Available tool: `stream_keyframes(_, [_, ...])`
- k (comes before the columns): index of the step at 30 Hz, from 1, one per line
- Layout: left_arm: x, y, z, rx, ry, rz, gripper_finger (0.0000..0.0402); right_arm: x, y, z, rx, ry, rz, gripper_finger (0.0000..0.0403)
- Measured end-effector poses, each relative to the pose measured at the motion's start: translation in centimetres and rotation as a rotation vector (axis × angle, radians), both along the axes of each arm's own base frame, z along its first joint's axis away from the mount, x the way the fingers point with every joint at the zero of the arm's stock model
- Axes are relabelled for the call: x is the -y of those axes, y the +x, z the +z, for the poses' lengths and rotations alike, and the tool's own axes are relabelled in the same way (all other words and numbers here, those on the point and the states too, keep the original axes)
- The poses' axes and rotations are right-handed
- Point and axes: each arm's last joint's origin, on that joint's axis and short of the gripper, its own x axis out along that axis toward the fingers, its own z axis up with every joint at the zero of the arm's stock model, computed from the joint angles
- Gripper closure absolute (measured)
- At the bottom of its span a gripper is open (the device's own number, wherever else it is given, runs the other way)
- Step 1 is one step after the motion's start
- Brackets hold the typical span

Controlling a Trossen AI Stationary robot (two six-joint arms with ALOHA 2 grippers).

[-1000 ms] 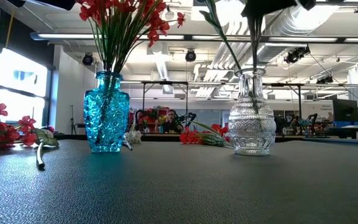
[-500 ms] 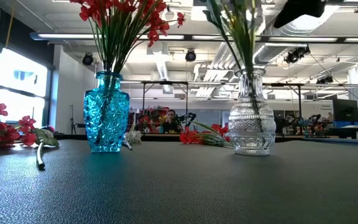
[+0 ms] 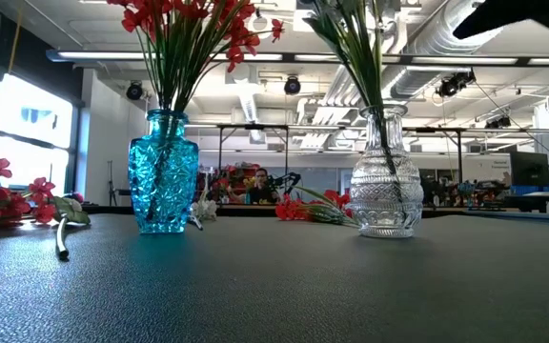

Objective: Sort flowers into vase by color
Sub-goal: Put the white flower into the transparent vase

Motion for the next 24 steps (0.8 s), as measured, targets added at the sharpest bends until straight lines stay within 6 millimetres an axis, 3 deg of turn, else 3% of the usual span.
stream_keyframes(3, [-2.4,0.5,-1.7,-0.001,-0.002,0.206,0.0288,-2.0,1.2,-2.8,0.069,0.021,0.053,0.0167])
stream_keyframes(11, [-8.0,2.8,-5.5,-0.118,0.04,0.456,0.0245,-5.8,5.2,-8.4,0.179,-0.029,0.167,0.0167])
stream_keyframes(19, [-12.7,3.6,-7.6,-0.205,0.063,0.662,0.0178,-7.0,7.0,-10.1,0.162,-0.056,0.196,0.0167])
stream_keyframes(24, [-14.6,4.1,-9.1,-0.26,0.008,0.687,0.017,-7.0,7.0,-10.1,0.17,-0.049,0.186,0.0167])
